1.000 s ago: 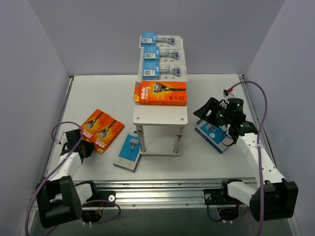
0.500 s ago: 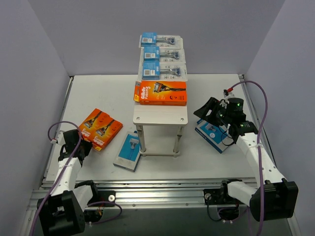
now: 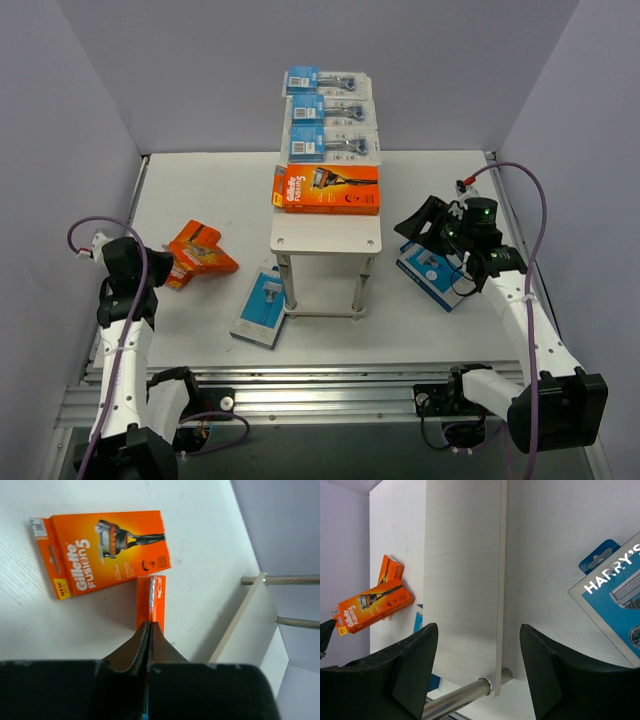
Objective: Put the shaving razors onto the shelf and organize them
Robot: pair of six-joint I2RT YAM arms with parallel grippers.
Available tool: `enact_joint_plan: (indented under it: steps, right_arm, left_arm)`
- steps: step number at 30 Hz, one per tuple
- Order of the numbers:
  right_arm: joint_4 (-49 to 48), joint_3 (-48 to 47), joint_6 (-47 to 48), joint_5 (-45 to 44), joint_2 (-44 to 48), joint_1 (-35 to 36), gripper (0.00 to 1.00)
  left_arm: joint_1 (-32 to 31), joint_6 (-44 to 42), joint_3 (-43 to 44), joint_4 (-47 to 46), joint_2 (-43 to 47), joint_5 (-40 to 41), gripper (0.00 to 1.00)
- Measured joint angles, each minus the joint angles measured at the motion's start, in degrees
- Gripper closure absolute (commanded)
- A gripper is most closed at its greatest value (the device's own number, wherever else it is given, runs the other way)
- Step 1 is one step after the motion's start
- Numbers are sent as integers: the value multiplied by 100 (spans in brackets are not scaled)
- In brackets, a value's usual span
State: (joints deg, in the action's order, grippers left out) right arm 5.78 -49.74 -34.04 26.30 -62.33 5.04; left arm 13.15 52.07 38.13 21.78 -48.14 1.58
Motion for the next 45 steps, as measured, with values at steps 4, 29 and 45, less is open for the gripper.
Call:
enact_joint_plan:
  steps: [4,29,45]
  right_arm:
    - [94,-11,0,-13,57,0,38]
    - [715,-240,109,-295,647,13,38]
    - [1228,-321,240,-533,1115,26,38]
  left_arm:
    - [-11,-66,498,155,0,-105,98]
    - [-107,225,3998,608,-299,-1482,98]
    - [-446,872,5442,612,-575,-2771,98]
